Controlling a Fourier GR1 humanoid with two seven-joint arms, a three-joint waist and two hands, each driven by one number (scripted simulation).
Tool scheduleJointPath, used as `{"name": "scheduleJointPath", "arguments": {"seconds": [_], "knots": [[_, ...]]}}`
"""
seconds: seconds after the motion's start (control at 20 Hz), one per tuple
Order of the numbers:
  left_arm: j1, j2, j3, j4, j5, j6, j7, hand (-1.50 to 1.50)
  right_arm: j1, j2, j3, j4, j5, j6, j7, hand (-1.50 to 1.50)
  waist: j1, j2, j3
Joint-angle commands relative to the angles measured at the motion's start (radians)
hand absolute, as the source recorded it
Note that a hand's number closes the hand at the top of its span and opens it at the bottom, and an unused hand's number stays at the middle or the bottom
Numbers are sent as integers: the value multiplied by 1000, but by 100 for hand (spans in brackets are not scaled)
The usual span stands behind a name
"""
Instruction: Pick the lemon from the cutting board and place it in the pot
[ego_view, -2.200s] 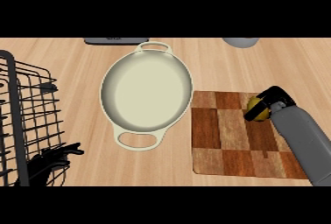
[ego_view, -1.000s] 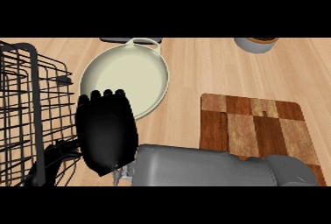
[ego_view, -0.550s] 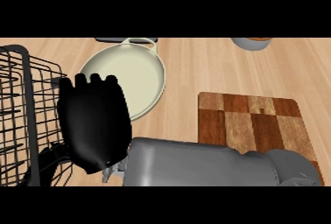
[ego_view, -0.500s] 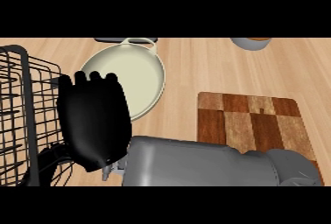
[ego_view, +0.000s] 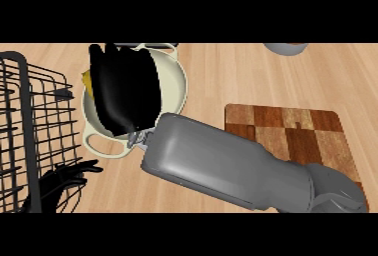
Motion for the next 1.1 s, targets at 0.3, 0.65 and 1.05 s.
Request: {"name": "scheduleJointPath", "arguments": {"seconds": [0.3, 0.65, 1.05], "knots": [[-157, 32, 62, -58, -29, 101, 35, 0, -53, 3, -101, 330, -85, -104, -225, 150, 21, 11, -9], [-158, 12, 18, -49, -64, 111, 12, 0, -79, 3, -99, 520, -132, -95, -360, 150, 42, 17, -9], [-194, 31, 26, -20, -43, 84, 12, 0, -9, 3, -206, 575, -317, -168, -524, -150, 70, 29, -8]]}}
